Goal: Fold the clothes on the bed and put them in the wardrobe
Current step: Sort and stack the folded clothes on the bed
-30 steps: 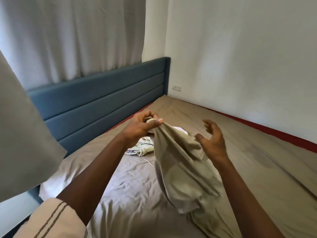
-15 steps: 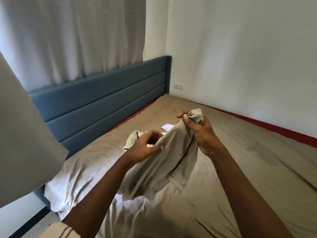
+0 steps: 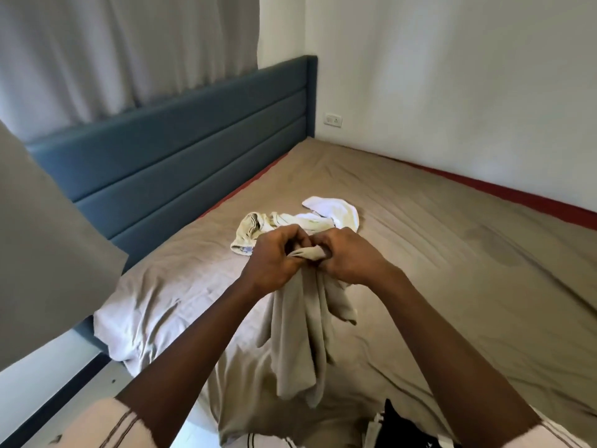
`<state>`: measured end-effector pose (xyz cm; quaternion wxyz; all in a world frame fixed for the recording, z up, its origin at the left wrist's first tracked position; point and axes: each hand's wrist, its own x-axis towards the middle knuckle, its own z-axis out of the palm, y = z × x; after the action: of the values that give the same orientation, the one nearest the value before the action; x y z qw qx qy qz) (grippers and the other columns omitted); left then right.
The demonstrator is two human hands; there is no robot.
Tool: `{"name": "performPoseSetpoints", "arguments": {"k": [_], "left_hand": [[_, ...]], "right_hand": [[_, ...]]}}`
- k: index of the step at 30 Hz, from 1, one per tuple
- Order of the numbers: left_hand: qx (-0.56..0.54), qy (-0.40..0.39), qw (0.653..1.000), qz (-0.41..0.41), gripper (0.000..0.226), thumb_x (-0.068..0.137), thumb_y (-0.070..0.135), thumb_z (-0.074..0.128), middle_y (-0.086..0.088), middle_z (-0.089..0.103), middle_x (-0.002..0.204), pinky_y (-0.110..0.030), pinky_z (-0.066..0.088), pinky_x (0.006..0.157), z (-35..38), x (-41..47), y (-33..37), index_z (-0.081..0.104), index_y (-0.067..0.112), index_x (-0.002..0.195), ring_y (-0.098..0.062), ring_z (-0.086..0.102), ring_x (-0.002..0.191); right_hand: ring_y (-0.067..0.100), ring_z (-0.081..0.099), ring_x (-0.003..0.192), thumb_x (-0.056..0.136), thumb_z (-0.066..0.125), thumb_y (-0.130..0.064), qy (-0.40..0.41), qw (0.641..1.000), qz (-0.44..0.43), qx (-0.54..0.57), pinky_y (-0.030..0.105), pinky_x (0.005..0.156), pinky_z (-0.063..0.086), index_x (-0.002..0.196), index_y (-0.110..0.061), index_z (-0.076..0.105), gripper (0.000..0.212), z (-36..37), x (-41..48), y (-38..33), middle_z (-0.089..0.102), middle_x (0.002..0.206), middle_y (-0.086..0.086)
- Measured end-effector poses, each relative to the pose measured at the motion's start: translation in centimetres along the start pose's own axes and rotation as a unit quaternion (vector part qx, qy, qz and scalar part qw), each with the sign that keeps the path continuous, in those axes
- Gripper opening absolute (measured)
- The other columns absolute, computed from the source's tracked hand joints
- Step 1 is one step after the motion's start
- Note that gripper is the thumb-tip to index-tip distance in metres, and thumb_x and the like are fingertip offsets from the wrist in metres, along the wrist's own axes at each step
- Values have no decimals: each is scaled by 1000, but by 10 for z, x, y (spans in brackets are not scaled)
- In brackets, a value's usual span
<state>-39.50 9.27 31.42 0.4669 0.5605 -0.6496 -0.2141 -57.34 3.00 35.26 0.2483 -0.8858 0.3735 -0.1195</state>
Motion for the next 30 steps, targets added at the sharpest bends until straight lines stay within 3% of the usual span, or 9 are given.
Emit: {"name": "performPoseSetpoints", "arguments": {"k": [2,5,8,11,15,17,20,26,30], "left_hand": [[9,-16,1000,-24,18,77,18,81,7,67,80,-27,48,66,2,-1,-8,65,24,85,-14,60,71],[58,-136,983,-105,34,71,21,81,7,70,97,-34,55,79,1,-10,-38,68,25,102,-18,66,90],[173,-275,933,-154,22,75,32,83,4,68,87,-33,48,72,-1,-24,-69,65,25,84,-16,62,81],[219,-304,908,-189,16,76,27,74,-5,67,81,-33,44,67,-10,-33,-88,63,16,80,-25,63,80],[246,-184,932,-193,26,71,23,50,3,71,84,-27,44,68,-27,-38,-100,70,19,86,-24,67,88],[204,-78,958,-185,27,80,13,61,11,73,95,-26,48,78,-33,-36,-100,75,28,99,-11,66,89],[195,34,973,-120,23,84,8,77,15,70,89,-10,42,73,-41,-28,-92,73,29,94,3,61,84],[250,30,967,-21,21,84,15,84,12,75,85,-31,56,73,-66,-12,-74,75,24,100,-11,70,77],[209,38,977,11,19,95,27,64,12,75,96,-14,48,80,-76,2,-55,78,21,106,-3,67,86]], "right_hand": [[10,60,74,82,68,-10,58,998,12,8,31,64,47,88,-31,73,22,5,-4,7,66,80,-9],[1,62,74,76,64,-1,150,987,3,52,21,68,48,97,-25,80,35,5,-11,13,69,84,-11],[9,59,91,70,59,4,229,971,19,62,22,82,48,103,-22,82,47,2,-12,25,65,100,-3],[11,53,86,69,55,10,317,942,85,72,23,78,44,106,-19,81,53,-7,-14,41,54,96,2],[27,60,93,73,56,4,427,884,178,68,39,82,51,103,-22,80,47,-17,-20,64,63,94,7],[28,56,107,80,58,-2,436,865,247,20,38,81,50,104,-27,79,40,-16,-24,77,65,101,4],[31,56,108,86,59,-7,456,834,310,6,42,83,50,104,-26,79,33,-10,-31,95,62,108,6],[35,63,103,85,59,0,479,812,324,79,38,89,49,103,-17,79,32,-4,-38,123,67,106,14],[32,66,102,90,57,2,437,844,301,76,29,82,48,104,-15,79,31,-14,-41,137,70,107,12]]}}
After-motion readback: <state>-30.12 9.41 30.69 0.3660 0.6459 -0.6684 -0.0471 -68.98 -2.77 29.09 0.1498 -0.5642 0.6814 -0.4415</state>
